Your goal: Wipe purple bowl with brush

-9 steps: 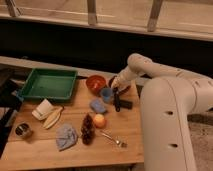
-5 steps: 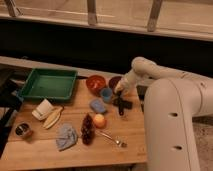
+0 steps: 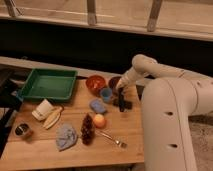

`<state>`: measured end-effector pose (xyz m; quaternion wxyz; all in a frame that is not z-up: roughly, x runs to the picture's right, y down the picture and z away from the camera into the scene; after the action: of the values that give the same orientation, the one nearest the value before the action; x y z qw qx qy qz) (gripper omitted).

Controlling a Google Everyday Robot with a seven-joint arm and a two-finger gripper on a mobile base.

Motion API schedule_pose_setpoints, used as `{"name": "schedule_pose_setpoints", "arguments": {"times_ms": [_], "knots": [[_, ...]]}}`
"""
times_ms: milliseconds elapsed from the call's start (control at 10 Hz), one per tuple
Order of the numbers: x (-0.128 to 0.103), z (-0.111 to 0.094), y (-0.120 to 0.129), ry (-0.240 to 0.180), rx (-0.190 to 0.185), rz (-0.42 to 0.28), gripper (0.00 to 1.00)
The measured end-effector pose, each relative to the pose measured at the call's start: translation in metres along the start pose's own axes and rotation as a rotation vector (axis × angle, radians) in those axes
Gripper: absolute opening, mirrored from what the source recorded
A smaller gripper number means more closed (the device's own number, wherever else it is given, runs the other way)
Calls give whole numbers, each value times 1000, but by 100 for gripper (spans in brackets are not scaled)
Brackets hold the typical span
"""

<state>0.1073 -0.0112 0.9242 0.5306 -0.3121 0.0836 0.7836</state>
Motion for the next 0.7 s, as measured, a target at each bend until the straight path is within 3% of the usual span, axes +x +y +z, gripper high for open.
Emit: {"name": "schedule_pose_setpoints", "arguments": {"times_ms": [300, 700], "knots": [[2, 11, 26, 21, -17, -56, 0], [22, 16, 12, 67, -24, -54, 0]]}}
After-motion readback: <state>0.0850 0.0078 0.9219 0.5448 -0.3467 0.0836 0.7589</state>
